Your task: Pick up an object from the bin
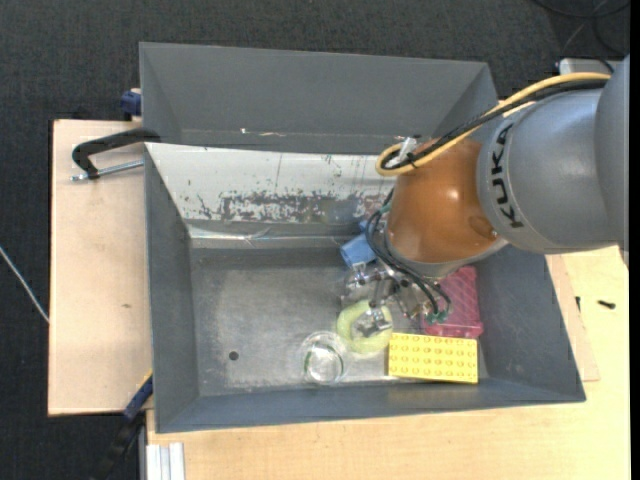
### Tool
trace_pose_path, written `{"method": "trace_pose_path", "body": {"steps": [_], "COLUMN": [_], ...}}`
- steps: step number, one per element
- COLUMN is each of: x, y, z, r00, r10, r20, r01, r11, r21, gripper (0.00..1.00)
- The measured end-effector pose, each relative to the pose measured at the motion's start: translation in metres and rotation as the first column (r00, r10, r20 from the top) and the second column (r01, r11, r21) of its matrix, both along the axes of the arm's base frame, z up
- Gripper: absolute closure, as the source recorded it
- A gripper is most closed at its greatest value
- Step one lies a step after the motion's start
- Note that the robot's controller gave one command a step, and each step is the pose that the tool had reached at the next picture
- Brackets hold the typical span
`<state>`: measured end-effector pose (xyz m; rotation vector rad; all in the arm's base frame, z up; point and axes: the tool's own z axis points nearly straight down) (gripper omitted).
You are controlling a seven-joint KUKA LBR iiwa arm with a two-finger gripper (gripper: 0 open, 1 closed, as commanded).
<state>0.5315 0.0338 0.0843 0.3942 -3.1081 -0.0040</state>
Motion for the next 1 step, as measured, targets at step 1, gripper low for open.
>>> {"method": "trace_pose_path", "body": {"steps": [1], "x": [0.0000], "y": [0.0000], "z": [0.0000], "r00": [1.000], "r10": [0.000], "r20": [0.000], "r01": [0.000], "r11": [1.000], "r21": [0.000], "gripper": [1.00]}}
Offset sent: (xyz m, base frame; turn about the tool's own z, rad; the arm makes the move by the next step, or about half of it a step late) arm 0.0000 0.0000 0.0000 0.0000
